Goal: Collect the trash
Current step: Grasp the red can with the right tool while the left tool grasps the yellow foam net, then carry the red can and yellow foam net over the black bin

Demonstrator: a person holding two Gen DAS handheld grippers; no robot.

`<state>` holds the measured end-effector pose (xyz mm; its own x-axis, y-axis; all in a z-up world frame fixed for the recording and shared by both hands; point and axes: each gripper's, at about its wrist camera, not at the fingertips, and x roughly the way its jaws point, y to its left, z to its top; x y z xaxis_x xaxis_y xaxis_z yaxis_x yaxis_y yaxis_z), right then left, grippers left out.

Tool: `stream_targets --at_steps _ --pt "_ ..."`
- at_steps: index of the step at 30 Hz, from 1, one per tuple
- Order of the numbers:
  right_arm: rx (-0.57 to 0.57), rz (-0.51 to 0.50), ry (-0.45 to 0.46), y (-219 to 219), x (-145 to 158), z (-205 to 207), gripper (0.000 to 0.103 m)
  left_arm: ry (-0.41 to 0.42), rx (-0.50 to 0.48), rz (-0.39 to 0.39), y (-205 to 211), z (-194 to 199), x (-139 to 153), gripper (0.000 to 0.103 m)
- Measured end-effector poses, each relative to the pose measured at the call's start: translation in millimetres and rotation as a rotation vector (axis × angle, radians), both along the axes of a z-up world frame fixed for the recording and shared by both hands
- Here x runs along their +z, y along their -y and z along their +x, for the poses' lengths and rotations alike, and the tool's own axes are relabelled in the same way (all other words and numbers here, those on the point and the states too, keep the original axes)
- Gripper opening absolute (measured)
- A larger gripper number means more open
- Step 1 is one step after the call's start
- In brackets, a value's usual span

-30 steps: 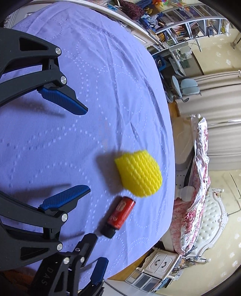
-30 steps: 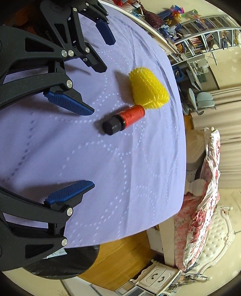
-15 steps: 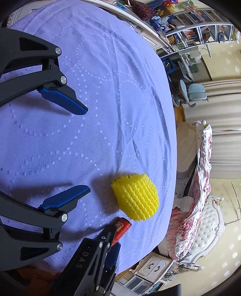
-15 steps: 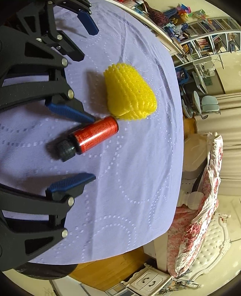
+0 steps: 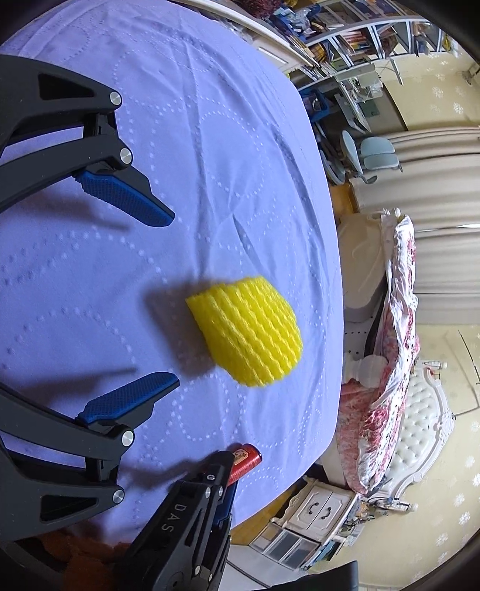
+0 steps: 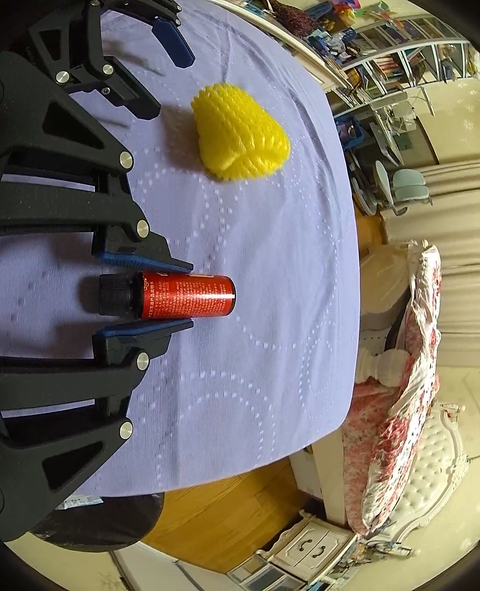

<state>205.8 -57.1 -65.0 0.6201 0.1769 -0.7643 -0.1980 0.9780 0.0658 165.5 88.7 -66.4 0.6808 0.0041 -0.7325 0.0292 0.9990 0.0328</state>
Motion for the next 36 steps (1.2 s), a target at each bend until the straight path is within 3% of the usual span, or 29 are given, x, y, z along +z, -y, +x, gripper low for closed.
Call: stream_targets --at_steps 20,22,24,27,36 --pt "0.004 0.019 -0.006 11.5 -1.1 11.8 0.024 -0.017 -0.017 0.022 17.3 43.8 -2.0 0.081" --pt "0.004 0.018 -0.005 11.9 -1.1 12.5 0.024 -0.019 -0.02 0.009 16.2 43.6 -2.2 0.076" --pt "0.004 0.019 -0.005 12.2 -1.2 13.2 0.024 -0.038 -0.024 -0.006 13.5 44.2 -4.4 0.064" --pt "0.004 0.021 -0.006 12.2 -1.6 13.0 0.024 -0.055 -0.03 -0.033 10.1 44.6 -5.9 0.057" --pt "0.004 0.022 -0.006 13.0 -0.7 12.5 0.023 -0.04 -0.03 -0.036 10.5 36.1 -2.8 0.047"
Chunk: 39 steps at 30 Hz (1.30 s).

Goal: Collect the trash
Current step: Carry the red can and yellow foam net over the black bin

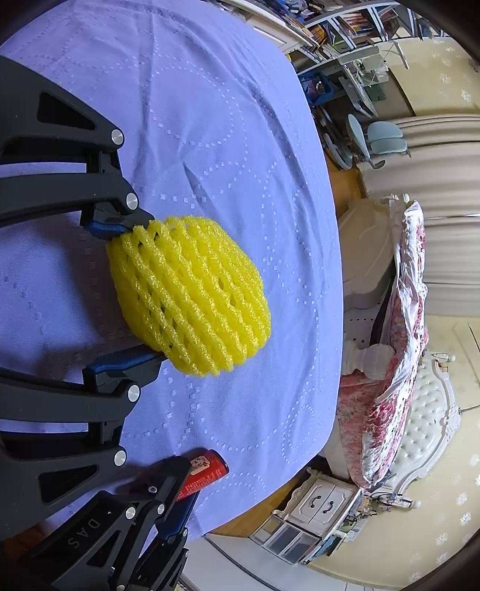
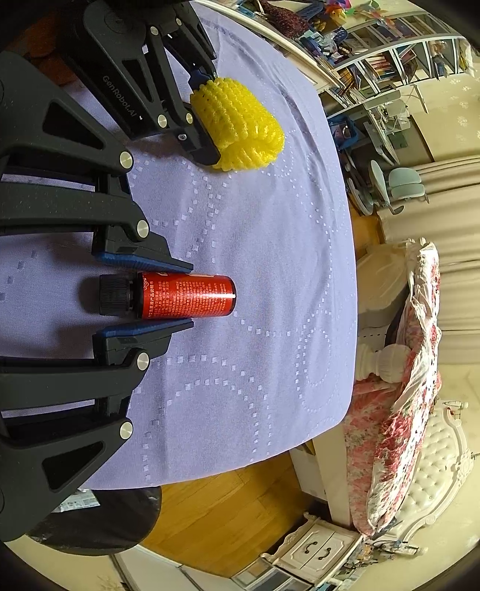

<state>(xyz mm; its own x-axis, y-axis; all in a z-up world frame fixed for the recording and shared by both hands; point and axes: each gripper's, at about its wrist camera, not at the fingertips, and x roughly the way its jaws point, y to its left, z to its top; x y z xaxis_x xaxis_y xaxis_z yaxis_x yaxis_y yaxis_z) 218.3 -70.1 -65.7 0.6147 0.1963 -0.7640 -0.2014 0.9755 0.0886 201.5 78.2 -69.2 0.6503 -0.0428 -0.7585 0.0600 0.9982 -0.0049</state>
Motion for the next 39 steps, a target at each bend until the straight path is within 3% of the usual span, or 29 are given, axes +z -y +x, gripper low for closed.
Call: stream_targets --at_steps 9,25,39 --pt "0.004 0.0 0.001 1.9 0.6 -11.1 0.023 0.007 0.019 -0.01 -1.6 -27.3 2.0 0.046" --pt "0.026 0.021 0.001 6.3 -2.4 -76.7 0.023 0.03 0.032 -0.013 5.8 -69.4 4.5 0.046" --pt "0.012 0.046 0.053 27.4 11.5 -127.7 0.023 0.076 -0.017 -0.033 31.6 -106.9 13.0 0.046"
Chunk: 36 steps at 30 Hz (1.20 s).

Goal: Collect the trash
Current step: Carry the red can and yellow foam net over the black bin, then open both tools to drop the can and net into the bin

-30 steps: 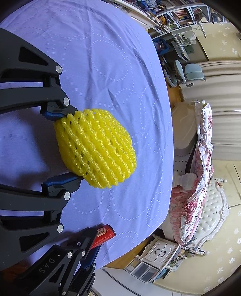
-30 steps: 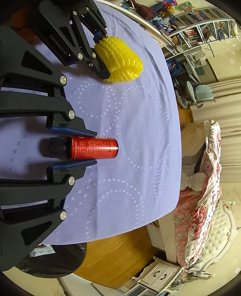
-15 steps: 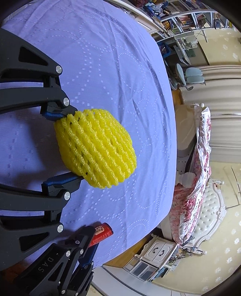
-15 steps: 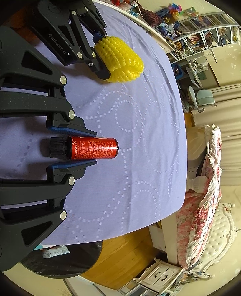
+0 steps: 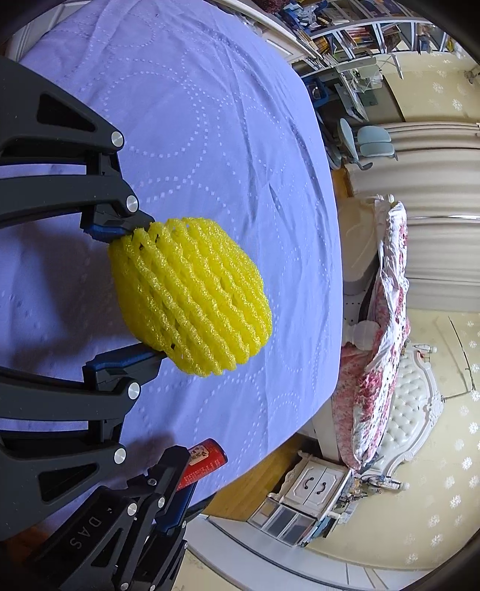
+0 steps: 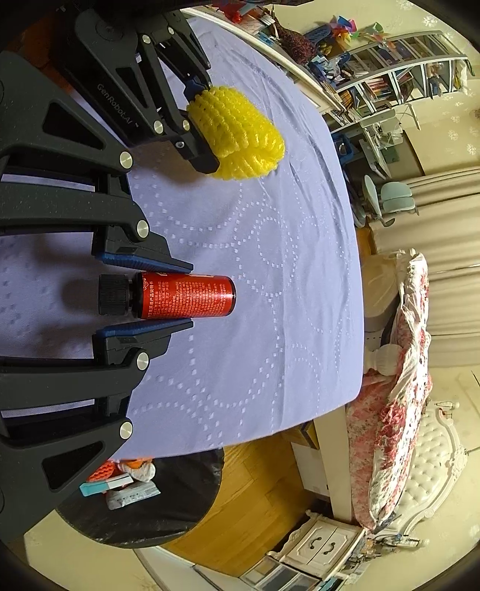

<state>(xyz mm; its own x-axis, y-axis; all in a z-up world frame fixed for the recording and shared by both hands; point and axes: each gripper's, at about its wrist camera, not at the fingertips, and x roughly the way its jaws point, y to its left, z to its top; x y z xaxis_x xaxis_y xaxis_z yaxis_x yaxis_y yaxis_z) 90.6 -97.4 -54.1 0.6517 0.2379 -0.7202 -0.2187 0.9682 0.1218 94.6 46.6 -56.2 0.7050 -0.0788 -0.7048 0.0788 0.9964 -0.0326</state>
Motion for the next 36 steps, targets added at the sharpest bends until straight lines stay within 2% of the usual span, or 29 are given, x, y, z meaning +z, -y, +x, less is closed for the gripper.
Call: stream_targets --at_steps 9,12,28,36 --pt "-0.085 -0.01 0.061 35.4 13.7 -30.4 0.023 0.05 -0.061 -0.029 30.4 -17.6 10.6 0.046" --pt "-0.146 -0.017 0.075 57.9 15.5 -40.3 0.023 0.064 -0.083 -0.04 40.4 -21.2 13.6 0.046" --pt "-0.383 -0.024 0.094 156.1 15.2 -47.3 0.023 0.104 -0.27 -0.019 126.3 -11.5 18.1 0.046" --pt "-0.428 -0.021 0.093 186.3 9.0 -44.8 0.023 0.093 -0.326 0.003 161.7 -0.2 10.9 0.046"
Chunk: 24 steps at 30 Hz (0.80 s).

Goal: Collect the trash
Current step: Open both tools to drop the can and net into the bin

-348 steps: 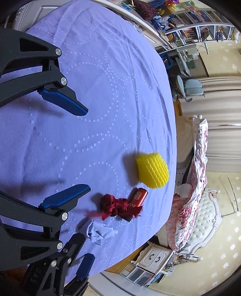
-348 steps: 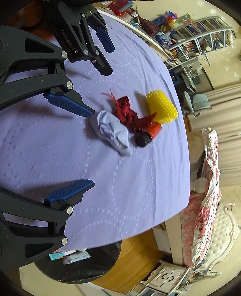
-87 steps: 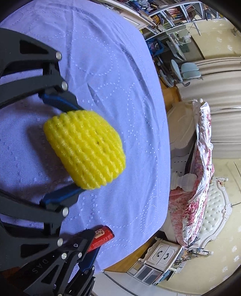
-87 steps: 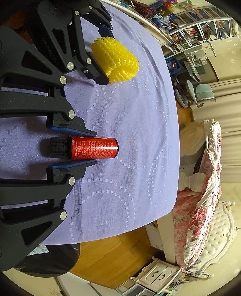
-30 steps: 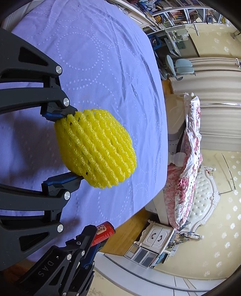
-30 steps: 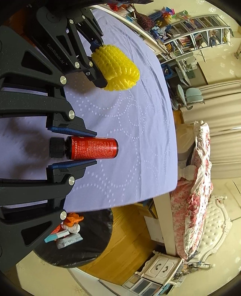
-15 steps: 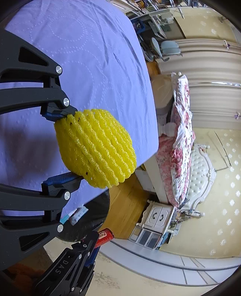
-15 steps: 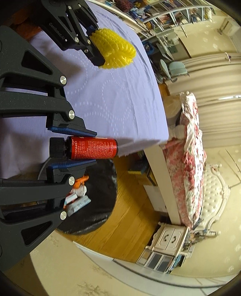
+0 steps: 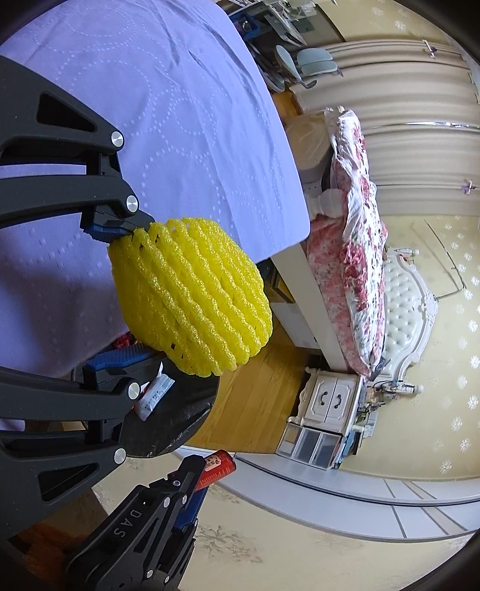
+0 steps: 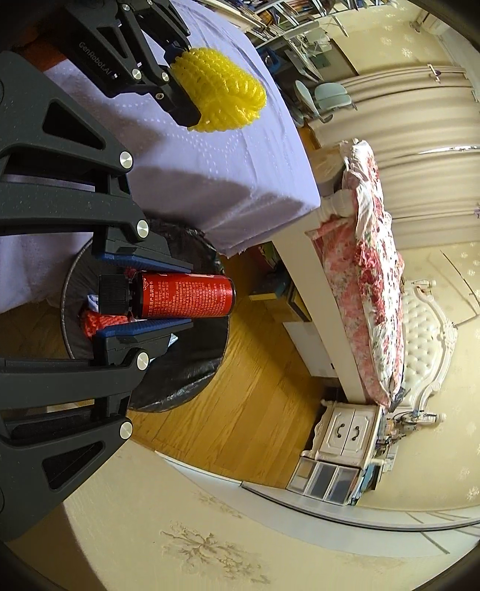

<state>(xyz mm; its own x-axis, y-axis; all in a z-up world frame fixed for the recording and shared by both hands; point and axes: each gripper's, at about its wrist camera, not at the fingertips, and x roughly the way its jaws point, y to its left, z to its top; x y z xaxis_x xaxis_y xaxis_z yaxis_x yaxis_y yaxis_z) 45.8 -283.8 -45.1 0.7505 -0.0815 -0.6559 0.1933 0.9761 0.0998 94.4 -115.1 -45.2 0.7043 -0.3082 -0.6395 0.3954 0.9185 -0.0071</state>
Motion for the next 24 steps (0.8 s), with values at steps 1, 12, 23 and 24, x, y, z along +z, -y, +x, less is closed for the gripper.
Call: stream_targets --at_steps 1,12,23,24 --pt "-0.007 0.003 -0.004 5.2 -2.2 1.1 0.023 -0.001 -0.005 0.004 4.2 1.4 -0.9 0.046" --pt "-0.046 0.016 -0.009 29.9 -9.2 8.5 0.023 -0.014 -0.029 0.031 37.0 10.7 -8.4 0.046" --pt "-0.072 0.025 -0.015 41.1 -15.0 20.1 0.024 -0.031 -0.03 0.053 50.9 18.4 -14.9 0.048" --pt "-0.075 0.025 -0.014 41.8 -15.4 21.1 0.024 -0.035 -0.03 0.054 51.3 18.8 -15.8 0.049"
